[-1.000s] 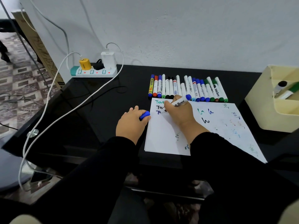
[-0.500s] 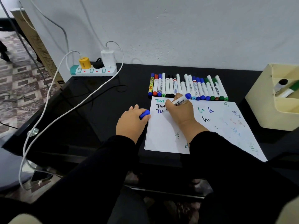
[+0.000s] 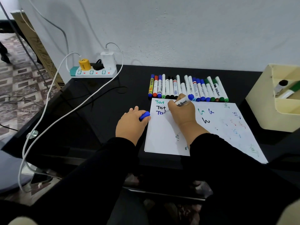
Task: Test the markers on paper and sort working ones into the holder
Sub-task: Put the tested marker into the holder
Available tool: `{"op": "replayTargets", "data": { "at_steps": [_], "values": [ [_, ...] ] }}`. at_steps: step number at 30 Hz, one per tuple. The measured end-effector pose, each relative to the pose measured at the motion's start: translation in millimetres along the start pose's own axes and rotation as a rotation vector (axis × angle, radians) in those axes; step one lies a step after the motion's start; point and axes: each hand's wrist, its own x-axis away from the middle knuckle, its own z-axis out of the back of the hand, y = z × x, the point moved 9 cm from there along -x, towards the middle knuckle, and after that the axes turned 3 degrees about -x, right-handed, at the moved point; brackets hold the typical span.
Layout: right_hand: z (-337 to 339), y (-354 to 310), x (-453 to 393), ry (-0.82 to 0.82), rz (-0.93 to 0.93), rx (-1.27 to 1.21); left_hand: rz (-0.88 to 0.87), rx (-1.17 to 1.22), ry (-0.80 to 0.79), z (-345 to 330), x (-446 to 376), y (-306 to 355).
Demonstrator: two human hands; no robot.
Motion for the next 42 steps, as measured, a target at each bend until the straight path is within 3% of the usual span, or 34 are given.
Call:
{"op": "replayTargets", "data": {
  "at_steps": [6,10,13,16,25,32,37,42],
  "values": [
    [0,1,3,-0.028,-0.036,-0.066,0.003,0.012,0.001,-1,0,-1],
    [10,16,-2,0.049,-0.257,-0.292,0.005,0.019,-0.007,-2,1,-2],
    [8,23,-6,-0.047,-0.428,-0.298,0.016,0.040,-0.031,-1,3,-2],
    [5,21,-9,-0.109,-0.463,-0.283,0.044,0.099,-0.074,3,5,-1],
    [13,-34,-7,-0.148,-0.202,-0.530,0.015,0.438,0.025,54,18,28],
    [37,-76,13,-0.185,-0.011,-0.463,-0.115,0.610,-0.026,71,36,71],
    [49,-85,30,-0.208,0.037,-0.384,-0.171,0.649,-0.024,79,51,95],
    [57,-88,35,-0.333,-0.018,-0.489,-0.167,0.769,-0.031,90,56,104]
  ]
}}
